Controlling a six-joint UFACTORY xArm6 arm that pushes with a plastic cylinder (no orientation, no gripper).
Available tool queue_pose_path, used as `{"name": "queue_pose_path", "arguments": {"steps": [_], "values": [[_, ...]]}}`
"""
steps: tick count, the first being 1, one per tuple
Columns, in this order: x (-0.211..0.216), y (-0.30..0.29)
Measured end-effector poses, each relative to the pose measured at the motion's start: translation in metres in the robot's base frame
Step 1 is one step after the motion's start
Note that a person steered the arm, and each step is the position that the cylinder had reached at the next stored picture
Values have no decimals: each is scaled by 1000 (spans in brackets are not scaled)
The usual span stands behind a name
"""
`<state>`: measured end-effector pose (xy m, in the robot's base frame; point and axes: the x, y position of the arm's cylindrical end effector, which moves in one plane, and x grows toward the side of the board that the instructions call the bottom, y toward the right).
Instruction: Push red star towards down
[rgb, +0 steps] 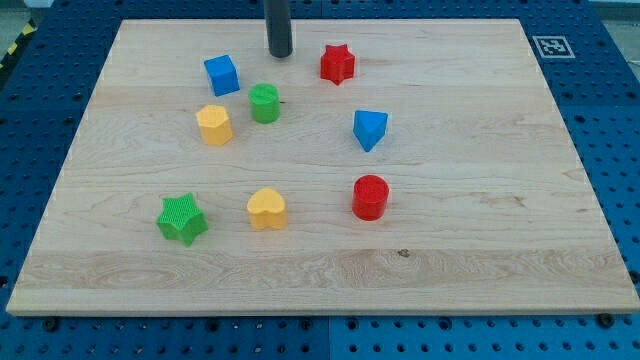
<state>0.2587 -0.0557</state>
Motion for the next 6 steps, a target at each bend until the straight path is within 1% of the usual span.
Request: {"name": "queue_pose_path", "arguments": {"steps": [1,2,4,5,6], "values": [[16,0],[21,12],[23,66],[33,91],[54,94]]}}
